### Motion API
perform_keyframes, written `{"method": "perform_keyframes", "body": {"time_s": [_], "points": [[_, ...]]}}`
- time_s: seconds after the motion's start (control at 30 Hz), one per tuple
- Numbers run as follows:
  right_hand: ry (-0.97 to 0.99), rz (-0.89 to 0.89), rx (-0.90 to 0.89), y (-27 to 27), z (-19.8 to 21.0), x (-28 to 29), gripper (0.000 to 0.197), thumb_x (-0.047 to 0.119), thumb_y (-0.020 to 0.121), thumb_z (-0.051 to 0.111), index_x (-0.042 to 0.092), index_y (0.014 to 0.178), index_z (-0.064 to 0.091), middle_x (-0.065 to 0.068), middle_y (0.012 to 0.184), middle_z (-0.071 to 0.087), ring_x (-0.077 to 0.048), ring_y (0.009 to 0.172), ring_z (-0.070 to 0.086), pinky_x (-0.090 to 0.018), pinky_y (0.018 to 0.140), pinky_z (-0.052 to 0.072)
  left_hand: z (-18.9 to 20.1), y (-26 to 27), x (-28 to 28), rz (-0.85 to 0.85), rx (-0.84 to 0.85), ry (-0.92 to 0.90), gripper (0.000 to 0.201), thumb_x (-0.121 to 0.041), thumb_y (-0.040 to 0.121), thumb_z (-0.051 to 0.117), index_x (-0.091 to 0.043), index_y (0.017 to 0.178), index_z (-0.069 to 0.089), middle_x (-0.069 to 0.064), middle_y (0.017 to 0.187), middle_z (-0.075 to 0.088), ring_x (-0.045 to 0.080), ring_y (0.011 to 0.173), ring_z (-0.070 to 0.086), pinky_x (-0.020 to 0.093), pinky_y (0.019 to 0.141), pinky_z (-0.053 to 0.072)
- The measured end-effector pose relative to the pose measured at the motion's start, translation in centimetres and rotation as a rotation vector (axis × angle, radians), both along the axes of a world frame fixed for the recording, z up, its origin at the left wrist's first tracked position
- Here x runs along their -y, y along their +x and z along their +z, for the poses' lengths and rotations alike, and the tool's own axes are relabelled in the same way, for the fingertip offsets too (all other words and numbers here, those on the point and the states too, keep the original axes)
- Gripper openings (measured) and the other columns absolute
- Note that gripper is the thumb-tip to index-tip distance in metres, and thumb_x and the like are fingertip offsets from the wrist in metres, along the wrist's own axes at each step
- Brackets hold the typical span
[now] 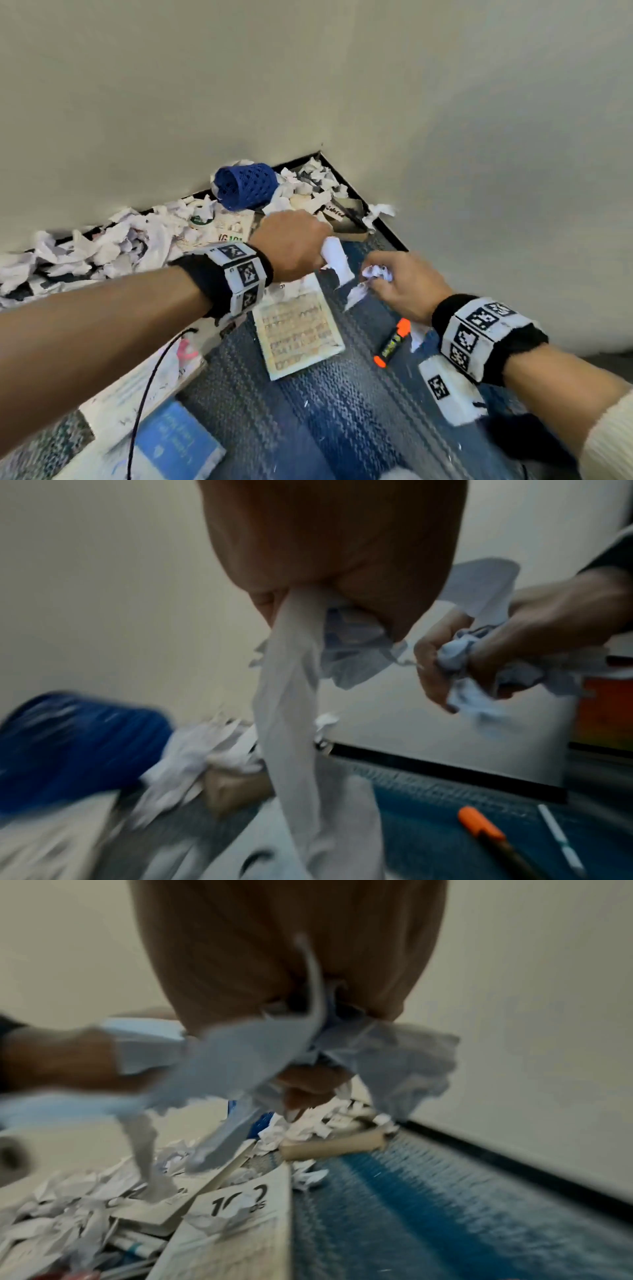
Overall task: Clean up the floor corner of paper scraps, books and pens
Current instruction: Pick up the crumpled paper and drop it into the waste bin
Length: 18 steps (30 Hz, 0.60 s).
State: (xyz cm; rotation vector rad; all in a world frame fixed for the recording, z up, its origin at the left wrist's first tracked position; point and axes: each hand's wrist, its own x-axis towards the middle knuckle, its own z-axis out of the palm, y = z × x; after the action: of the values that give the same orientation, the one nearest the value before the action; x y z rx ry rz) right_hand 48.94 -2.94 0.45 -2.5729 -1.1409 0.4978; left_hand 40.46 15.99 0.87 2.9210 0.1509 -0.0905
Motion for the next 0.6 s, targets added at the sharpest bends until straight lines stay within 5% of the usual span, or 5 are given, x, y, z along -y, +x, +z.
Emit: {"method": "perform_keyframes", "body": {"time_s": [0.13, 0.2, 0.3, 0.47, 0.6], "points": [[-0.073, -0.109, 0.195, -1.8, 7.7, 7.0, 0.018, 0.008, 0.082, 0.054, 0.024, 0.075, 0.057, 0.007, 0.056, 0.047, -0.015, 0.053, 0.042, -0.026, 0.052, 0.029, 4.5, 0.9, 6.9, -0.154, 0.091, -0.066, 0.011, -0.021, 0.082, 0.054, -0.02, 0.09, 0.061, 0.003, 0.078, 0.061, 0.03, 0.082, 0.06, 0.03, 0.062, 0.036], [-0.091, -0.152, 0.258, -2.8, 10.5, 9.7, 0.019, 0.006, 0.08, 0.05, 0.023, 0.074, 0.052, 0.001, 0.057, 0.05, -0.02, 0.054, 0.042, -0.028, 0.054, 0.027, 6.5, 0.7, 10.1, -0.257, 0.145, -0.043, 0.019, -0.023, 0.083, 0.052, -0.02, 0.097, 0.064, 0.01, 0.092, 0.067, 0.033, 0.09, 0.062, 0.032, 0.065, 0.037], [-0.068, -0.205, 0.316, -5.4, 14.7, 14.0, 0.015, 0.009, 0.078, 0.045, 0.023, 0.074, 0.047, -0.002, 0.059, 0.052, -0.024, 0.058, 0.044, -0.029, 0.055, 0.029, 9.9, -0.1, 15.3, -0.369, 0.232, -0.087, 0.012, -0.025, 0.084, 0.052, -0.021, 0.089, 0.062, 0.009, 0.088, 0.067, 0.033, 0.085, 0.061, 0.032, 0.063, 0.037], [0.047, -0.295, 0.328, -9.7, 18.3, 21.6, 0.02, 0.003, 0.077, 0.049, 0.02, 0.068, 0.046, -0.002, 0.055, 0.049, -0.018, 0.054, 0.044, -0.03, 0.051, 0.034, 13.3, -1.8, 23.1, -0.453, 0.303, -0.173, 0.017, -0.02, 0.085, 0.05, -0.024, 0.07, 0.042, -0.002, 0.063, 0.045, 0.024, 0.066, 0.046, 0.032, 0.059, 0.033], [0.032, -0.333, 0.412, -11.1, 19.0, 29.7, 0.016, 0.003, 0.08, 0.051, 0.017, 0.072, 0.051, -0.001, 0.061, 0.056, -0.017, 0.06, 0.051, -0.033, 0.06, 0.042, 14.2, -2.5, 29.7, -0.585, 0.379, -0.203, 0.017, -0.023, 0.084, 0.053, -0.024, 0.072, 0.042, 0.003, 0.077, 0.059, 0.024, 0.068, 0.046, 0.032, 0.059, 0.036]]}}
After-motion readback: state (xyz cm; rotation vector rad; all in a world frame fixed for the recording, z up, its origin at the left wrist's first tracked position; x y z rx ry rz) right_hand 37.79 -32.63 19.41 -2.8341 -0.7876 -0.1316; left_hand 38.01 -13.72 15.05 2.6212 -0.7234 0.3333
